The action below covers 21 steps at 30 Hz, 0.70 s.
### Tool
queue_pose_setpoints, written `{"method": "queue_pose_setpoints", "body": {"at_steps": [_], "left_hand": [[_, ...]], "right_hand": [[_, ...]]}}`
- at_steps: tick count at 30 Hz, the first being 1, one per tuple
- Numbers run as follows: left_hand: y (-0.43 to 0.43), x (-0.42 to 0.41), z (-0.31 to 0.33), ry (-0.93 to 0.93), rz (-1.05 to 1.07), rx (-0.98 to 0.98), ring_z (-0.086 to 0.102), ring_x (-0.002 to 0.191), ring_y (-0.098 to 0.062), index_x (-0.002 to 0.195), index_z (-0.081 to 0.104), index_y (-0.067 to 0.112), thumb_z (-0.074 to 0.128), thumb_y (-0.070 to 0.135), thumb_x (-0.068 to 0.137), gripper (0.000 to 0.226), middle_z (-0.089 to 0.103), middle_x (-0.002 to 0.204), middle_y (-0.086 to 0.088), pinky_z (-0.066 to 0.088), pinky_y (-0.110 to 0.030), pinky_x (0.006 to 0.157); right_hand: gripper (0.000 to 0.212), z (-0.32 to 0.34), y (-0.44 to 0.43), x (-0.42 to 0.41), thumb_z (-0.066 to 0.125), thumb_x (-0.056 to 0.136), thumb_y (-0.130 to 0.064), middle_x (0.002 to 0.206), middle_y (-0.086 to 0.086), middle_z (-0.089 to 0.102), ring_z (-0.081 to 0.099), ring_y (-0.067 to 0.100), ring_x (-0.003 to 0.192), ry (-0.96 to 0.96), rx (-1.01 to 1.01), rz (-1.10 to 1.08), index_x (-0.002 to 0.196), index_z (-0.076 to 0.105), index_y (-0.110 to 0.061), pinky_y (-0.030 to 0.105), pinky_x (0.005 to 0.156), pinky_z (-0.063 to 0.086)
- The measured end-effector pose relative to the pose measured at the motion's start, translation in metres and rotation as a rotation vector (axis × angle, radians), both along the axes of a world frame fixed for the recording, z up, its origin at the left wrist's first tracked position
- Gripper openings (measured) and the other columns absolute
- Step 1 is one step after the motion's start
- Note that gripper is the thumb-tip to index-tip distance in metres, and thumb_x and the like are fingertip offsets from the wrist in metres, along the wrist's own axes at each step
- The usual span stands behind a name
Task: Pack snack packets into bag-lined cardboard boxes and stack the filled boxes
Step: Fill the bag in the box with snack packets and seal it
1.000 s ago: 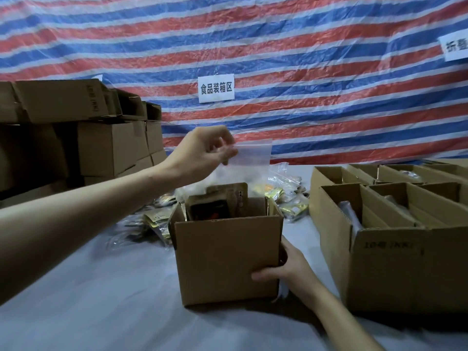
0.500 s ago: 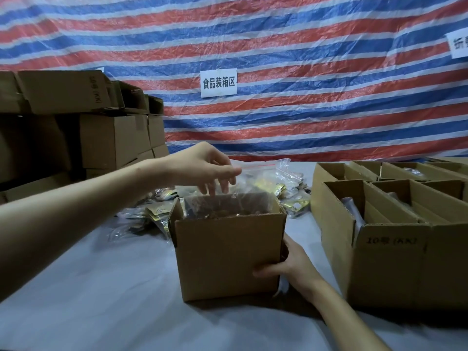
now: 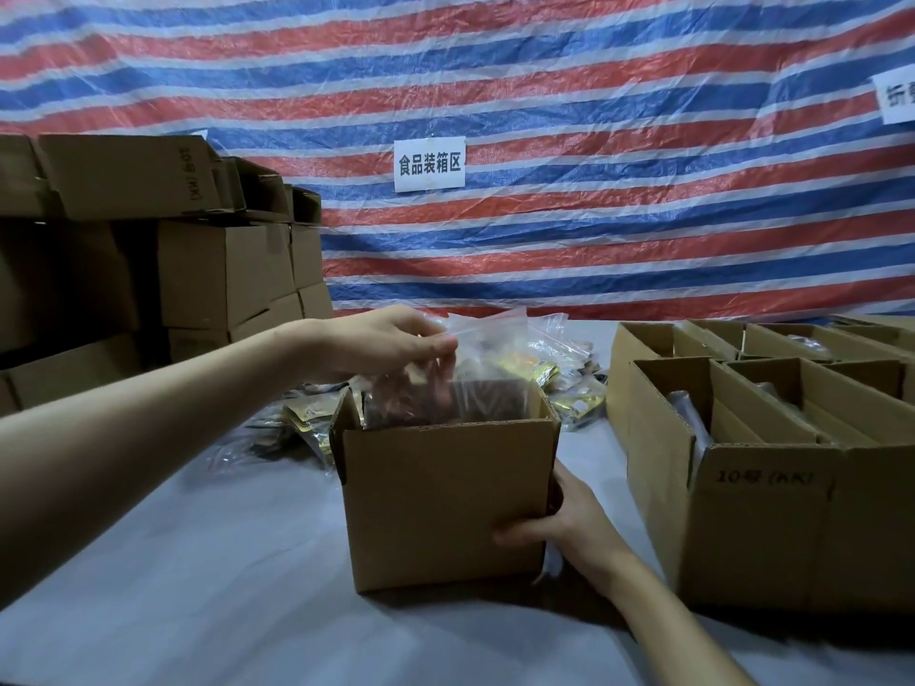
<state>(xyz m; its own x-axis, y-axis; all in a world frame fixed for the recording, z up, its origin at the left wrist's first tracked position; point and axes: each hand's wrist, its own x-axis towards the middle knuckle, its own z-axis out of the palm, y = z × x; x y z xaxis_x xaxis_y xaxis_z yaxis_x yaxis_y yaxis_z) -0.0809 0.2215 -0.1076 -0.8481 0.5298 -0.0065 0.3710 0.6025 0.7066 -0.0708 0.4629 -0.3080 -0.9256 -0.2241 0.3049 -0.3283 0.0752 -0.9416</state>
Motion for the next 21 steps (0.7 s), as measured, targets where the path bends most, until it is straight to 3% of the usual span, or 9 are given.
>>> {"method": "queue_pose_setpoints", "body": {"at_steps": [4, 7, 10, 12, 15, 17, 19, 21], "left_hand": [[0.001, -0.004, 0.000, 0.263, 0.004, -0.047, 0.073, 0.066, -0.030, 0.088, 0.060, 0.012, 0.043, 0.037, 0.105, 0.034, 0.077, 0.089, -0.008, 0.054, -0.030, 0.048], [0.003, -0.001, -0.005, 0.331, -0.090, -0.060, 0.071, 0.067, -0.023, 0.087, 0.062, 0.015, 0.045, 0.043, 0.101, 0.036, 0.074, 0.080, 0.004, 0.053, -0.028, 0.052], [0.009, 0.000, -0.014, 0.215, -0.151, -0.079, 0.058, 0.063, -0.017, 0.086, 0.064, 0.013, 0.044, 0.048, 0.097, 0.041, 0.063, 0.070, 0.007, 0.047, -0.031, 0.056], [0.011, -0.001, -0.017, 0.116, -0.142, -0.082, 0.056, 0.065, -0.019, 0.081, 0.064, 0.014, 0.043, 0.048, 0.100, 0.044, 0.063, 0.070, 0.001, 0.046, -0.033, 0.057], [0.015, -0.005, -0.020, 0.007, -0.028, -0.112, 0.051, 0.065, -0.026, 0.071, 0.068, 0.024, 0.048, 0.055, 0.098, 0.046, 0.060, 0.074, -0.007, 0.038, -0.030, 0.053], [0.020, -0.009, -0.022, -0.045, 0.059, -0.176, 0.051, 0.055, -0.023, 0.072, 0.071, 0.022, 0.053, 0.055, 0.098, 0.046, 0.062, 0.070, -0.008, 0.036, -0.026, 0.047], [0.026, -0.012, -0.026, -0.076, 0.150, -0.265, 0.054, 0.047, -0.014, 0.078, 0.069, 0.015, 0.058, 0.051, 0.099, 0.043, 0.066, 0.065, -0.001, 0.039, -0.021, 0.042], [0.032, -0.015, -0.032, -0.053, 0.204, -0.387, 0.066, 0.063, -0.011, 0.085, 0.069, 0.018, 0.063, 0.050, 0.096, 0.035, 0.071, 0.076, 0.004, 0.051, -0.024, 0.053]], "right_hand": [[0.090, 0.000, 0.000, -0.001, 0.097, 0.042, -0.019, 0.116, 0.002, 0.074, 0.068, 0.024, 0.112, -0.022, -0.012, 0.013, 0.126, 0.065, -0.028, 0.042, 0.095, 0.057], [0.086, 0.000, 0.000, -0.001, 0.096, 0.044, -0.018, 0.116, 0.002, 0.074, 0.068, 0.022, 0.111, -0.017, -0.019, 0.019, 0.124, 0.066, -0.029, 0.036, 0.091, 0.058], [0.085, 0.001, 0.000, 0.000, 0.095, 0.044, -0.017, 0.117, 0.001, 0.074, 0.068, 0.020, 0.112, -0.004, -0.021, 0.021, 0.123, 0.067, -0.030, 0.036, 0.091, 0.058], [0.084, 0.000, 0.000, 0.001, 0.095, 0.045, -0.015, 0.117, 0.001, 0.074, 0.068, 0.022, 0.112, 0.002, -0.006, 0.020, 0.122, 0.067, -0.030, 0.042, 0.096, 0.057], [0.081, 0.000, 0.001, 0.001, 0.094, 0.044, -0.013, 0.115, 0.003, 0.074, 0.067, 0.024, 0.112, 0.009, 0.005, 0.009, 0.119, 0.069, -0.030, 0.048, 0.098, 0.055], [0.082, 0.000, 0.001, 0.002, 0.094, 0.043, -0.014, 0.114, 0.003, 0.075, 0.068, 0.023, 0.111, 0.016, 0.003, -0.002, 0.119, 0.069, -0.029, 0.049, 0.099, 0.054], [0.084, 0.000, 0.001, 0.002, 0.094, 0.043, -0.014, 0.115, 0.003, 0.075, 0.067, 0.023, 0.112, 0.024, 0.004, -0.003, 0.122, 0.068, -0.028, 0.051, 0.101, 0.052], [0.087, 0.000, 0.001, 0.002, 0.094, 0.044, -0.014, 0.116, 0.002, 0.074, 0.067, 0.022, 0.113, 0.023, 0.013, 0.000, 0.125, 0.067, -0.026, 0.052, 0.102, 0.051]]}}
